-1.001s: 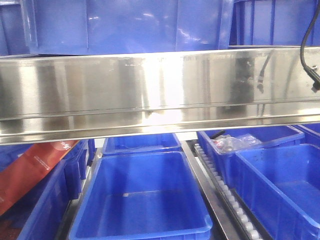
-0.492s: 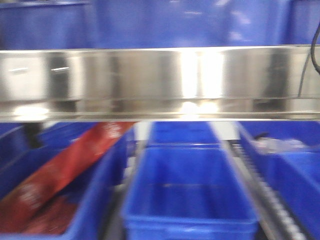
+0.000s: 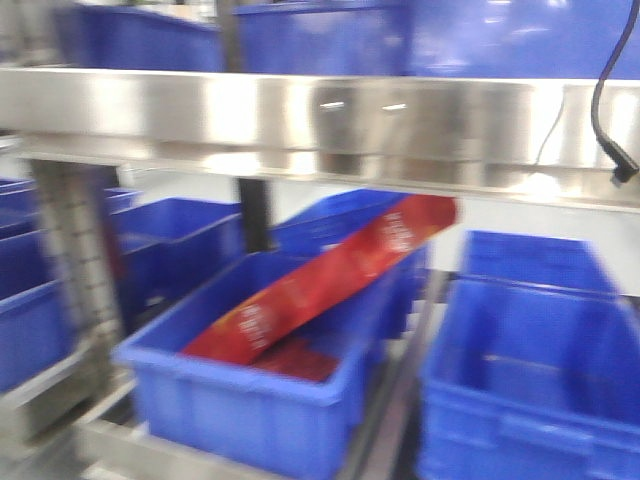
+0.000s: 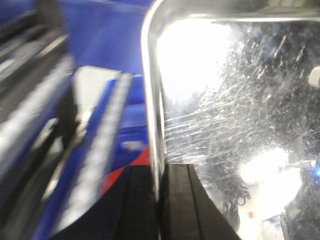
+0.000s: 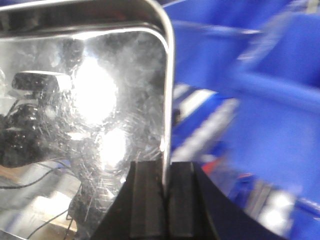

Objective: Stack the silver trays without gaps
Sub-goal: 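Hold the tray in both grippers while driving away from the shelf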

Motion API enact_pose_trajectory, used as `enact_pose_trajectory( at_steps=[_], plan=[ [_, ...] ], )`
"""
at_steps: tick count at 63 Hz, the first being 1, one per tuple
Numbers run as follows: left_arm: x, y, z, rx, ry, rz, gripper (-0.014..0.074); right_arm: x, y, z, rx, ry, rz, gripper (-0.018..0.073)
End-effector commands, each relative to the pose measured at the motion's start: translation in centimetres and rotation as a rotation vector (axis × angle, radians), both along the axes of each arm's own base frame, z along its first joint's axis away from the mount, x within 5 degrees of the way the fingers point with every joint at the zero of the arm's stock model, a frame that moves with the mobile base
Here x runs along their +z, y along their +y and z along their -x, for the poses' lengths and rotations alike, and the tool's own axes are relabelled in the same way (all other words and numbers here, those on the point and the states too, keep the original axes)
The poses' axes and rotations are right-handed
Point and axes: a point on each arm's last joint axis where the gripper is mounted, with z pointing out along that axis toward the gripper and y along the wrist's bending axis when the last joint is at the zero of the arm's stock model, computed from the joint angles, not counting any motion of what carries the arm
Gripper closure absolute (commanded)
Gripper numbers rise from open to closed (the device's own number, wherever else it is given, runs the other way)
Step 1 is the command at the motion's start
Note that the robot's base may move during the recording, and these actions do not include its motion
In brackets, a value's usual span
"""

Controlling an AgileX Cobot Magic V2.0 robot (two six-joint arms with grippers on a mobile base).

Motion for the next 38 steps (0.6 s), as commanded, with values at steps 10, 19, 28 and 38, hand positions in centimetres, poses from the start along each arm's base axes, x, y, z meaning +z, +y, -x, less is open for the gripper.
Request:
enact_pose_trajectory(
  at_steps=[10,19,28,38],
  plan=[
    [0.57,0.12,-0.08,-0.001,-0.044,-0.002,0.0615,1.52,-0.25,0.39,-0.009,-0.083,-0.002,0.0629],
    [0.57,0.12,-0.08,-0.001,-0.044,-0.002,0.0615,1.52,-0.25,0.39,-0.009,-0.083,-0.002,0.0629],
    [0.57,0.12,-0.08,-0.001,-0.044,-0.002,0.0615,1.52,-0.25,0.39,-0.009,-0.083,-0.002,0.0629],
    [0.57,0.12,-0.08,-0.001,-0.044,-0.002,0.0615,1.52,-0.25,0.39,-0.009,-0.083,-0.002,0.0629]
  ],
)
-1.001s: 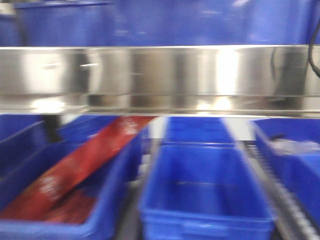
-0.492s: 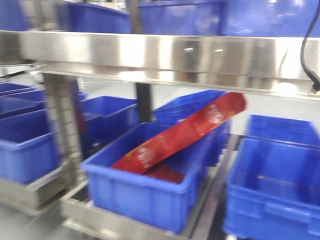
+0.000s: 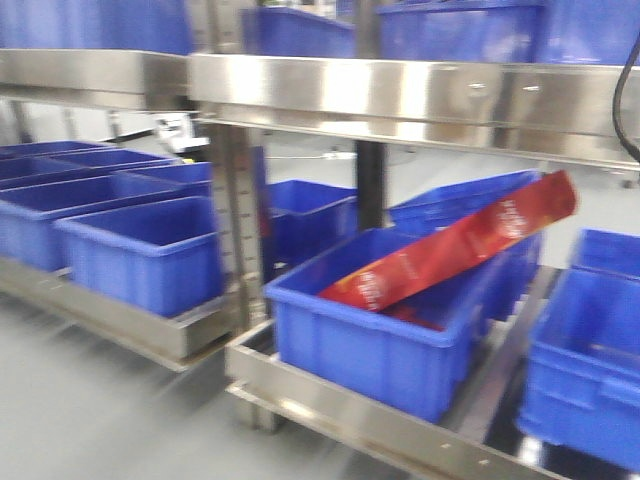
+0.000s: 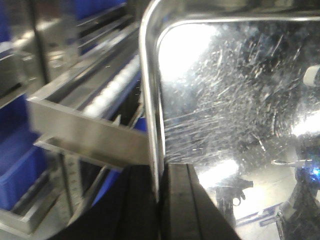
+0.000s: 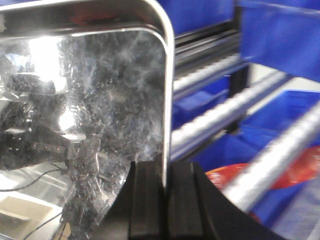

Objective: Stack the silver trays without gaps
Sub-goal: 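Hold the tray in both grippers while driving away from the shelf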

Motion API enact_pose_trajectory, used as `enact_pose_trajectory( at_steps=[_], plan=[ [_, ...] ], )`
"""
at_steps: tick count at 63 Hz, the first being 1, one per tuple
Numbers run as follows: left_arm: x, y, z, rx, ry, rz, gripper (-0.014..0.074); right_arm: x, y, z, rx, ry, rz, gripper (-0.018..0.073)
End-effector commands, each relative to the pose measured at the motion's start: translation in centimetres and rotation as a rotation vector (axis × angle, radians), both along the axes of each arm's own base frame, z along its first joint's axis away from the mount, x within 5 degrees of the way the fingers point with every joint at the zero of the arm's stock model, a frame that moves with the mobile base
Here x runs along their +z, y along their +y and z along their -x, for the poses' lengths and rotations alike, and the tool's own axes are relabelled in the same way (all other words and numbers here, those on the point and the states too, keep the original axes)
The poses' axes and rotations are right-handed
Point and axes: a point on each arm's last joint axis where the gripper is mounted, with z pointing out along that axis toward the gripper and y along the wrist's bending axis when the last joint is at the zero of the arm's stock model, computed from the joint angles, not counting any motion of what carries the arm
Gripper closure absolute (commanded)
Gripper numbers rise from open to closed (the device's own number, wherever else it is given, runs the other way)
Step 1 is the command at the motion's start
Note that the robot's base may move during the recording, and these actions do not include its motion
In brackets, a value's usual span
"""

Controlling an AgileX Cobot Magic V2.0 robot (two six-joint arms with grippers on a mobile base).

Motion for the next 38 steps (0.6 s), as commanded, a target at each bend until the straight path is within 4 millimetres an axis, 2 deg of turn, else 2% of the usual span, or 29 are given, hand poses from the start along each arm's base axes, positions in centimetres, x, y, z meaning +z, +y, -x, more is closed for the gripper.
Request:
enact_pose_trajectory(
  at_steps=[1,38],
  plan=[
    [0.53,0.13,-0.07,-0.001,-0.039,-0.004,0.0615,1.53,-0.16,0.41,-0.006,-0.081,-0.012,0.0629],
    [0.53,0.13,-0.07,-0.001,-0.039,-0.004,0.0615,1.53,-0.16,0.41,-0.006,-0.081,-0.012,0.0629]
  ],
)
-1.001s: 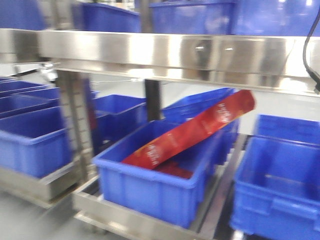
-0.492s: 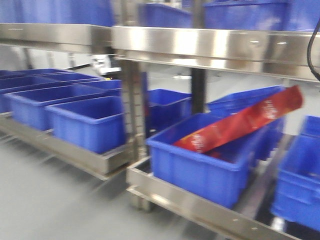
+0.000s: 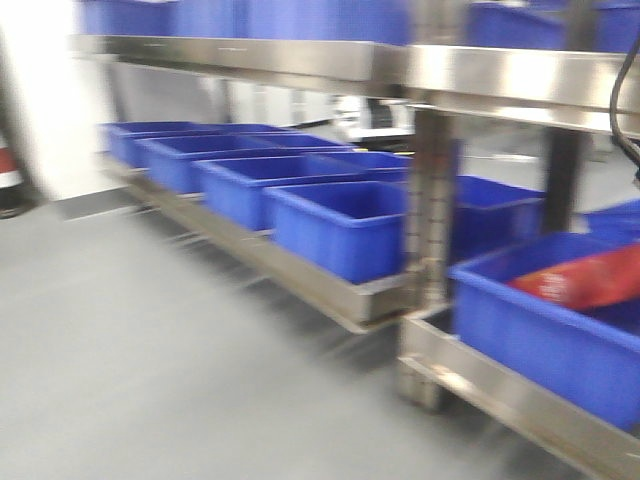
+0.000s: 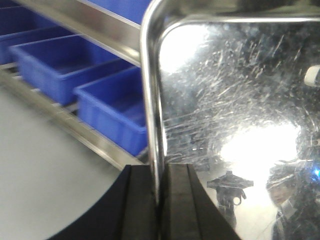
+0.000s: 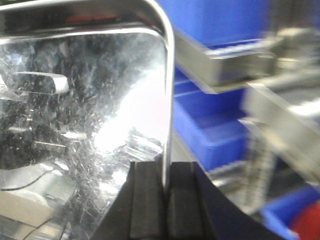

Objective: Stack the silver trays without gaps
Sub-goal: 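Hold the tray in both grippers while driving away from the shelf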

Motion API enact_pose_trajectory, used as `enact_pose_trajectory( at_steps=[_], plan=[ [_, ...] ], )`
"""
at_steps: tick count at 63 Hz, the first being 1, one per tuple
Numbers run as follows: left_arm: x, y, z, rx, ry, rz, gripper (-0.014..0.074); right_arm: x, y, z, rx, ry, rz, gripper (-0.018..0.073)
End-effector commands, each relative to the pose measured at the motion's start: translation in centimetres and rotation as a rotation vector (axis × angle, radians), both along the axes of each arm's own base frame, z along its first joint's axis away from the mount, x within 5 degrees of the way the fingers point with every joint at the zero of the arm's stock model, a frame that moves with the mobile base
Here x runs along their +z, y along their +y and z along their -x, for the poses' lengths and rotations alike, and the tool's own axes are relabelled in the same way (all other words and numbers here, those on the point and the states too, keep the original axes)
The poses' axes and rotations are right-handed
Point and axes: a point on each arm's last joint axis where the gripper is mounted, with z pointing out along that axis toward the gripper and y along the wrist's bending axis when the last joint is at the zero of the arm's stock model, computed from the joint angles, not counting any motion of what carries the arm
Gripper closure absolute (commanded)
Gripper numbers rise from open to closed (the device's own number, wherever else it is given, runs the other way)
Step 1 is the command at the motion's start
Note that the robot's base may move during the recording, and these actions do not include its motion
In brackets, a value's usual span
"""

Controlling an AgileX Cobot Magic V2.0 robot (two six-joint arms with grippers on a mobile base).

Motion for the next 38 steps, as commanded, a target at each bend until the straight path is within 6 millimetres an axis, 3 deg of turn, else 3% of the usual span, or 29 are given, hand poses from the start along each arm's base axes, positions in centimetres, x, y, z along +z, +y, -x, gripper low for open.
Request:
enact_pose_trajectory(
  at_steps=[1,38],
  plan=[
    [0.52,0.13,-0.06,0.000,-0.039,-0.005,0.0615,1.53,-0.16,0.41,-0.006,-0.081,-0.012,0.0629],
    [0.52,0.13,-0.06,0.000,-0.039,-0.005,0.0615,1.53,-0.16,0.41,-0.006,-0.081,-0.012,0.0629]
  ],
)
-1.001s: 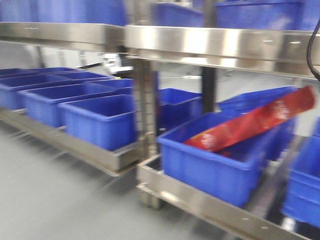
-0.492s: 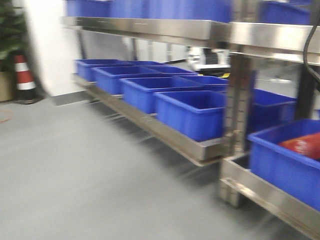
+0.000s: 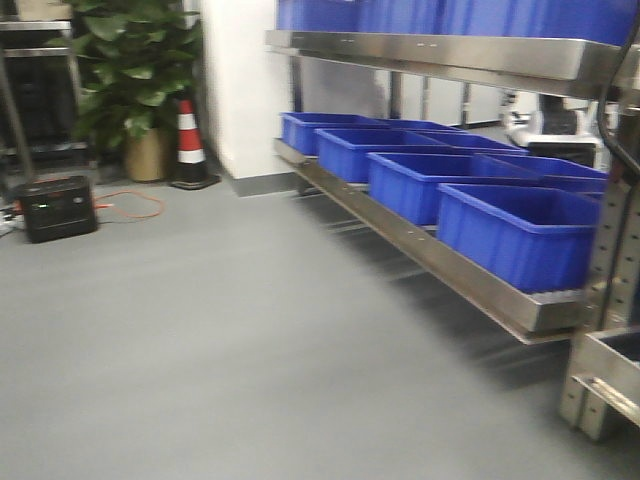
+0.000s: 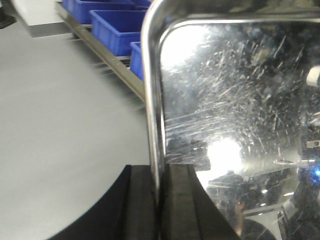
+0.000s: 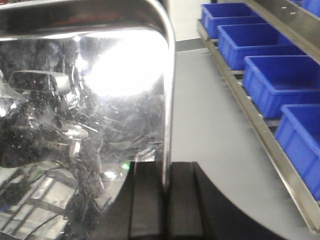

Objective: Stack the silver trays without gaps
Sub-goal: 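Hold the tray in both grippers while driving away from the shelf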

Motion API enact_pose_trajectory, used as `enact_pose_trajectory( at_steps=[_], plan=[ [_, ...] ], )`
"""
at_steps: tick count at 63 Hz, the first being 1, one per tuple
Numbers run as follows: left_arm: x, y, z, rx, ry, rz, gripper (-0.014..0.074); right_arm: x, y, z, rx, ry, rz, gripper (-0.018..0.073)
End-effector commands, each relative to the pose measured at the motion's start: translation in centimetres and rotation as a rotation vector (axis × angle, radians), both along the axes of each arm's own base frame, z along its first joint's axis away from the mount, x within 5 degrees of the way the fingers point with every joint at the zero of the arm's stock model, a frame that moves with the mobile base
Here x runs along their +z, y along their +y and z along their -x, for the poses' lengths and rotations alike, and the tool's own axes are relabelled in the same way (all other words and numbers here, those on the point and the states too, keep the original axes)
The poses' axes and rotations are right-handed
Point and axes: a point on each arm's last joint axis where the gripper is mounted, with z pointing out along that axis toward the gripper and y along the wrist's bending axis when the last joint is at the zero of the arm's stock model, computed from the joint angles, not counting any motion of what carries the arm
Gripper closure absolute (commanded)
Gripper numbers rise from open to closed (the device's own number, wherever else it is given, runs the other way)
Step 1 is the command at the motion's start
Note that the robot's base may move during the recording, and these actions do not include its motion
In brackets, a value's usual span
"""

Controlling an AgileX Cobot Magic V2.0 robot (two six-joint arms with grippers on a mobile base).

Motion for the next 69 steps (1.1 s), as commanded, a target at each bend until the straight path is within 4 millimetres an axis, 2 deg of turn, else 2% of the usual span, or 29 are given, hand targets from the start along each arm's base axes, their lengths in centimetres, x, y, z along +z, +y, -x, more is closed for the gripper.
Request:
enact_pose_trajectory(
  at_steps=[1,69],
  plan=[
    [0.52,0.13,-0.06,0.000,-0.039,-0.005,0.0615,1.53,-0.16,0.41,-0.006,-0.081,-0.012,0.0629],
    [0.52,0.13,-0.06,0.000,-0.039,-0.005,0.0615,1.53,-0.16,0.41,-0.006,-0.081,-0.012,0.0629]
  ],
)
